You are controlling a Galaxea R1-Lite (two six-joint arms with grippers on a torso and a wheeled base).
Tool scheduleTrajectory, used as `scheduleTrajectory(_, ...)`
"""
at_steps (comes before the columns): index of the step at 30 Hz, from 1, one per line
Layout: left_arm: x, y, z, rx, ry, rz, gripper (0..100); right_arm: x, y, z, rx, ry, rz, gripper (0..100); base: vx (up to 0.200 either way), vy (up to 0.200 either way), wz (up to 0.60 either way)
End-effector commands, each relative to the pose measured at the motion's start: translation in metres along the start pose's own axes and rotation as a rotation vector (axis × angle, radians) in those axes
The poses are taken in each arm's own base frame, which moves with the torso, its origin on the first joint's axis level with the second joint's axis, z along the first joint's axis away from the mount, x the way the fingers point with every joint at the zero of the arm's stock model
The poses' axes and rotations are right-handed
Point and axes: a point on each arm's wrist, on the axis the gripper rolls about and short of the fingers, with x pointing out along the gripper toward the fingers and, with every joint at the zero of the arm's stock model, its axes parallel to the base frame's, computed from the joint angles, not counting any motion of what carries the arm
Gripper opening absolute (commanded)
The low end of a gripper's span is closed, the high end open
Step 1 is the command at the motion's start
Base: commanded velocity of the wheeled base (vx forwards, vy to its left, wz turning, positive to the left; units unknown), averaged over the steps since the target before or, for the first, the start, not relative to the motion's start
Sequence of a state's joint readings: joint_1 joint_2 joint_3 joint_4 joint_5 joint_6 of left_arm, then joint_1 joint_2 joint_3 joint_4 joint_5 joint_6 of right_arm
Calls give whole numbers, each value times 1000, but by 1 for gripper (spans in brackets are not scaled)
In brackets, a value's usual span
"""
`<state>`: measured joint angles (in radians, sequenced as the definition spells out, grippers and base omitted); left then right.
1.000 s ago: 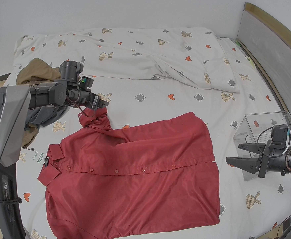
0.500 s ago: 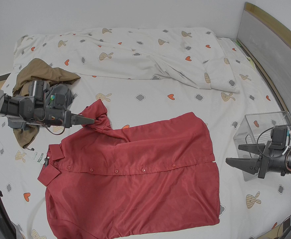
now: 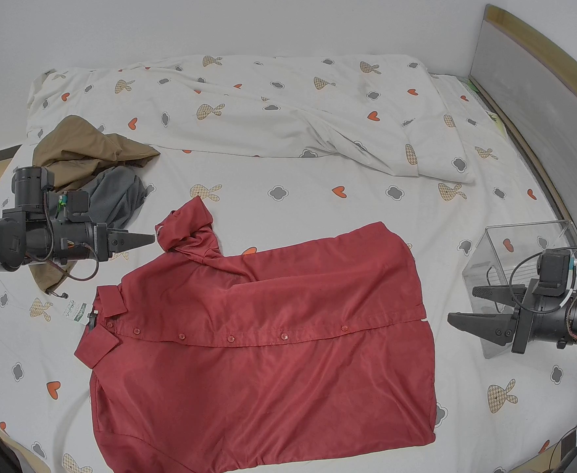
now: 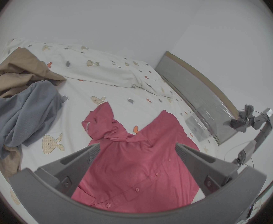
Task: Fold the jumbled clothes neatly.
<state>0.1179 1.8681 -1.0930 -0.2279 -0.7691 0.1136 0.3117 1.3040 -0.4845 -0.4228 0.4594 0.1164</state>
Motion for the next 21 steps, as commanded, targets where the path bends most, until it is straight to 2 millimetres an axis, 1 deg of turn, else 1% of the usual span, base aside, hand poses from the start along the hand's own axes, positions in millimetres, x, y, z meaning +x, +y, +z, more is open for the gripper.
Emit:
scheduleTrajectory(1, 87, 69, -43, -227, 61, 116, 100, 0, 1, 0, -2, -2, 2, 100, 0, 0, 0)
scheduleTrajectory(4, 113, 83, -45, -277, 55, 105, 100, 0, 0, 0, -1, 1, 3, 100, 0, 0, 0)
scheduleTrajectory(5, 113, 83, -45, -277, 55, 105, 100, 0, 0, 0, -1, 1, 3, 100, 0, 0, 0)
scheduleTrajectory(6, 129, 93, -49, -299, 52, 104, 100, 0, 0, 0, -1, 1, 3, 100, 0, 0, 0)
scheduleTrajectory(7, 131, 95, -49, -303, 53, 104, 100, 0, 0, 0, -1, 1, 3, 100, 0, 0, 0)
scheduleTrajectory(8, 139, 100, -50, -304, 56, 100, 100, 0, 0, -1, 0, 3, 3, 100, 0, 0, 0)
scheduleTrajectory(11, 145, 105, -50, -300, 51, 100, 100, 1, 0, -1, 1, 4, 3, 100, 0, 0, 0)
scheduleTrajectory(12, 149, 109, -47, -290, 36, 100, 100, 1, 0, -1, 2, 4, 3, 100, 0, 0, 0)
scheduleTrajectory(15, 153, 113, -41, -273, 12, 98, 100, 0, 0, -1, 0, 3, 3, 100, 0, 0, 0)
scheduleTrajectory(21, 156, 117, -29, -259, -28, 95, 100, 0, 0, 0, 1, 1, 3, 100, 0, 0, 0)
